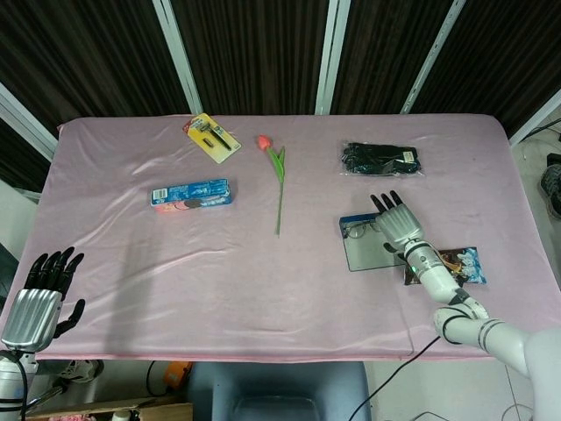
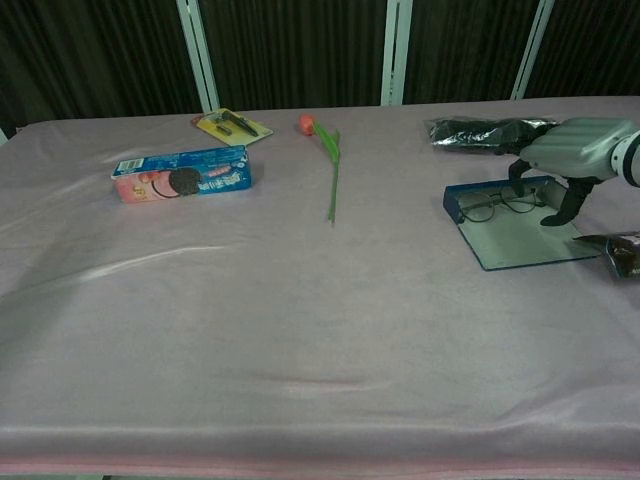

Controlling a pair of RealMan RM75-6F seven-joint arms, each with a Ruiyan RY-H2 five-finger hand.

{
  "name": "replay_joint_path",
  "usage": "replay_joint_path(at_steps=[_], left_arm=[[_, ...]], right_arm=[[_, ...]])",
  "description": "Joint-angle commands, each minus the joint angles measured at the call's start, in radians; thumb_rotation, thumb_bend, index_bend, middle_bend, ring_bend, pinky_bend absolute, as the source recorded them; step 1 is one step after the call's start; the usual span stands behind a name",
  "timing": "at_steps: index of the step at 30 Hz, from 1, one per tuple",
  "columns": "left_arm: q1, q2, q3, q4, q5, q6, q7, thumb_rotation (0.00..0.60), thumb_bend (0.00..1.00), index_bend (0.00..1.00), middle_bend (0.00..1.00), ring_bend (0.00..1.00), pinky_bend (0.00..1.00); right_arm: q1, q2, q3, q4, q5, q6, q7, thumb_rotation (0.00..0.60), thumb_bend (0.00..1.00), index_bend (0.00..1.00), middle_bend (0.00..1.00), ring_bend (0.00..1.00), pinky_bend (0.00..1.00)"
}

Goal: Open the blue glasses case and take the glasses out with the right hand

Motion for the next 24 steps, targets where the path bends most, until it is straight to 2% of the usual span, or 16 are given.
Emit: replay_joint_path(at_steps=[1, 6, 10, 15, 24], left_arm=[[0.001, 0.001, 0.000, -0.001, 0.001, 0.001, -0.002, 0.600, 0.38, 0.00, 0.00, 0.00, 0.02], [0.003, 0.004, 0.003, -0.004, 0.007, 0.006, -0.006, 0.600, 0.38, 0.00, 0.00, 0.00, 0.02], [0.004, 0.005, 0.004, -0.005, 0.008, 0.009, -0.007, 0.600, 0.38, 0.00, 0.00, 0.00, 0.02], [0.003, 0.004, 0.002, -0.005, 0.004, 0.005, -0.005, 0.600, 0.38, 0.00, 0.00, 0.00, 0.02], [0.000, 0.001, -0.004, -0.006, -0.020, -0.010, 0.014, 0.600, 0.38, 0.00, 0.00, 0.00, 0.02]], right_arm=[[-0.012, 0.032, -0.003, -0.050, -0.012, 0.019, 0.017, 0.600, 0.40, 0.46, 0.08, 0.00, 0.00], [-0.054, 0.118, -0.005, -0.165, -0.051, 0.079, 0.095, 0.600, 0.40, 0.47, 0.08, 0.00, 0.00], [-0.065, 0.144, 0.012, -0.194, -0.084, 0.125, 0.154, 0.600, 0.40, 0.48, 0.08, 0.00, 0.00], [-0.024, 0.084, 0.047, -0.104, -0.088, 0.111, 0.180, 0.600, 0.40, 0.51, 0.08, 0.00, 0.00], [0.067, -0.057, 0.089, 0.087, -0.015, -0.013, 0.177, 0.600, 0.40, 0.54, 0.08, 0.00, 0.00]])
